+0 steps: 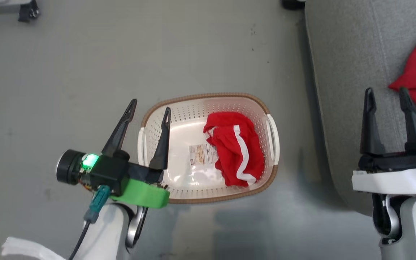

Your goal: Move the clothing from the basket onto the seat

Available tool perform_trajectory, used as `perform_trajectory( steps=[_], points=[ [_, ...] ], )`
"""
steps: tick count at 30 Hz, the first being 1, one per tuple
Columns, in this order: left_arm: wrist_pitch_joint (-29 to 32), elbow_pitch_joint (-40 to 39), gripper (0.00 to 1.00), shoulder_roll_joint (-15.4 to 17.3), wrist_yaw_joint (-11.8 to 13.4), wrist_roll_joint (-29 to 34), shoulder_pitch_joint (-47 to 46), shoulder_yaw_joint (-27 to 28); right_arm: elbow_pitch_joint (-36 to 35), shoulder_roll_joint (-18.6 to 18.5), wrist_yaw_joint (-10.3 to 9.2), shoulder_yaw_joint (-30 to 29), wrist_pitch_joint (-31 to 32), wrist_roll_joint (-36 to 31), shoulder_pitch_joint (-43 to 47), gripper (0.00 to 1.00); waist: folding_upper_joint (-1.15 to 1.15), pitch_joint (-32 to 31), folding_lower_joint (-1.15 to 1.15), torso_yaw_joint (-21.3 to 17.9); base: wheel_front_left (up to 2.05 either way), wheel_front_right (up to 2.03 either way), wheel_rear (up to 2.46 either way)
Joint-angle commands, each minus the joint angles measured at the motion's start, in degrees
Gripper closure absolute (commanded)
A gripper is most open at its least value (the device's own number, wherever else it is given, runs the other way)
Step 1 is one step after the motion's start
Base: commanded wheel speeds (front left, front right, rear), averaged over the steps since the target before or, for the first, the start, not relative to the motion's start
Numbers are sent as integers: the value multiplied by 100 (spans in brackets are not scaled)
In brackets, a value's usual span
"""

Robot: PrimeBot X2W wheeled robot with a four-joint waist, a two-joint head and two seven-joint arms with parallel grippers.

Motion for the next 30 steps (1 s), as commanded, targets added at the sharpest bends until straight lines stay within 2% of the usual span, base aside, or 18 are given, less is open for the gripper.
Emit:
perform_trajectory(
  steps=[1,4,8,11,14,21,27,30],
  points=[
    [5,108,0,80,-88,132,-315,-56,-65,-10,-4,-27,-17,-21,-190,0,0,1286,0,-165,0,0,0],
    [3,429,0,289,-220,396,-851,-281,-180,-14,-4,-94,-17,-81,-462,0,0,1751,0,-295,0,0,0],
    [3,1160,0,694,-321,725,-1681,-935,-301,-7,-4,-141,-17,-203,-699,0,0,2204,0,-530,0,0,0],
    [2,1846,0,1038,-337,1077,-2446,-1772,-413,-5,-4,-100,-17,-262,-831,0,0,2418,0,-693,0,0,0],
    [2,2481,0,1173,-331,1088,-3117,-2542,-518,5,-4,-61,-17,-311,-932,0,0,2637,0,-863,0,0,0],
    [293,4032,0,1122,-328,468,-4415,-4029,-680,12,-4,209,-17,-32,-1187,0,0,2959,0,-1371,0,0,0],
    [458,4802,0,1010,-328,-166,-5069,-5009,-741,12,-4,557,-17,206,-1234,0,0,3133,0,-1691,0,0,0],
    [642,5026,0,1090,-326,-499,-5333,-5442,-741,14,-4,633,-17,301,-1213,0,0,3191,0,-1803,0,0,0]
  ],
)
